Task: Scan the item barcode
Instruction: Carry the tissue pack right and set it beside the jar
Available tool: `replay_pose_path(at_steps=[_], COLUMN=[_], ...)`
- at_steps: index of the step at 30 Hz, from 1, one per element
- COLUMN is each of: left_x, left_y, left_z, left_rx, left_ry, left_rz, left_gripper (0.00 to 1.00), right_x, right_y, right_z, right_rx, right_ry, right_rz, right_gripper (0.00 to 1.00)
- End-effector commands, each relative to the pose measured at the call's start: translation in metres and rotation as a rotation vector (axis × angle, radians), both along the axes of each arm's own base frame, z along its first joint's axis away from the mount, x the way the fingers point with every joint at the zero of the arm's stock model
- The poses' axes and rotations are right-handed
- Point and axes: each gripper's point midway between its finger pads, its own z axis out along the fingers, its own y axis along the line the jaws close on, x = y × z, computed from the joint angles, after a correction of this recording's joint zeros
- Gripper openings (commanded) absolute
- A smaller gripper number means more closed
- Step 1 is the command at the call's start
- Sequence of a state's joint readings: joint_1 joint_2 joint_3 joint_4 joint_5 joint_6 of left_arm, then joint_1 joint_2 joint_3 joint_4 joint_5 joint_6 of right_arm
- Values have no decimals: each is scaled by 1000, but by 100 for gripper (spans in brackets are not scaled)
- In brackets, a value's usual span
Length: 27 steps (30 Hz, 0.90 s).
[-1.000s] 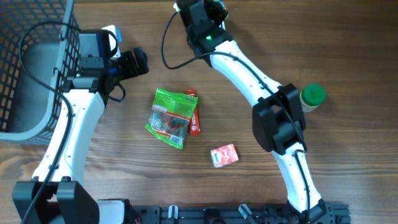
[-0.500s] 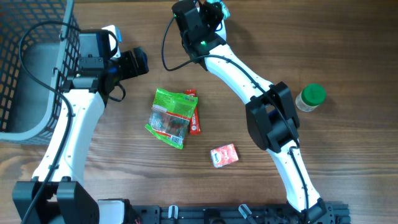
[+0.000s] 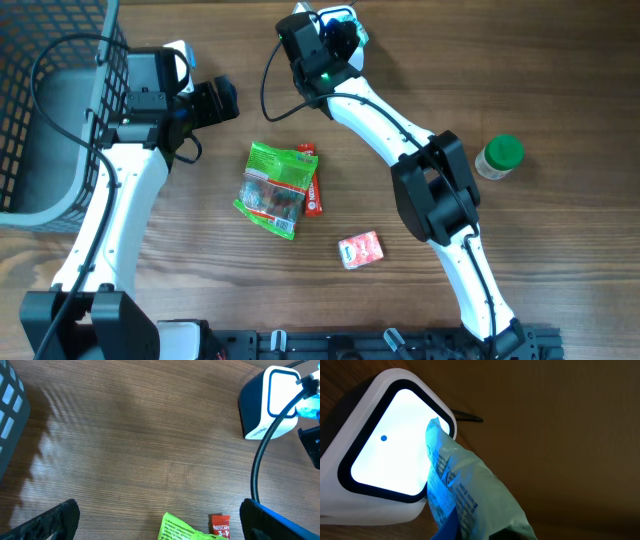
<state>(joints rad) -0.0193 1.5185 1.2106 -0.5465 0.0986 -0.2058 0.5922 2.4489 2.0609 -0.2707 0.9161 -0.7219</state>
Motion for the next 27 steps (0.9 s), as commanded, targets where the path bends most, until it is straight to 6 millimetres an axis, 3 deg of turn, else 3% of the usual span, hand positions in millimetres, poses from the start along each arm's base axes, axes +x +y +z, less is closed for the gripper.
replay_pose_path(at_steps=[1, 2, 4, 5, 7, 9, 11, 13, 15, 18, 22, 25, 26, 27], left_x=[1, 1, 1, 1, 1, 1, 1, 1, 1, 1, 1, 1, 1, 1], left_y=[1, 1, 1, 1, 1, 1, 1, 1, 1, 1, 1, 1, 1, 1], left_z=[-2, -2, -2, -2, -2, -2, -2, -2, -2, -2, -2, -2, -2, -2], left_rx=[4, 4, 4, 4, 4, 4, 4, 4, 4, 4, 4, 4, 4, 4], left_ry=[1, 1, 1, 1, 1, 1, 1, 1, 1, 1, 1, 1, 1, 1], left_rz=[-13, -13, -13, -13, -13, -13, -13, -13, -13, -13, -13, -13, -13, -13], left_gripper=[100, 100, 100, 100, 100, 100, 100, 100, 100, 100, 100, 100, 100, 100], right_x=[-8, -18, -34, -52, -83, -109, -154, -189, -223, -244, -231, -214, -211, -209], right_y=[-7, -24, -50, -70, -103, -133, -165, -190, -194, -185, -206, -205, -205, -205], right_z=[73, 115, 150, 167, 179, 174, 142, 105, 57, 3, -58, -73, -76, -78], right_rx=[166, 289, 428, 525, 691, 855, 1042, 1092, 1038, 977, 801, 811, 813, 816], right_ry=[-79, -107, -111, -64, 51, 184, 447, 647, 871, 1006, 910, 833, 817, 805], right_rz=[12, 4, -29, -39, -54, -98, -211, -337, -340, -310, -327, -289, -282, -276], right_gripper=[4, 4, 4, 4, 4, 4, 4, 4, 5, 6, 7, 8, 12, 24])
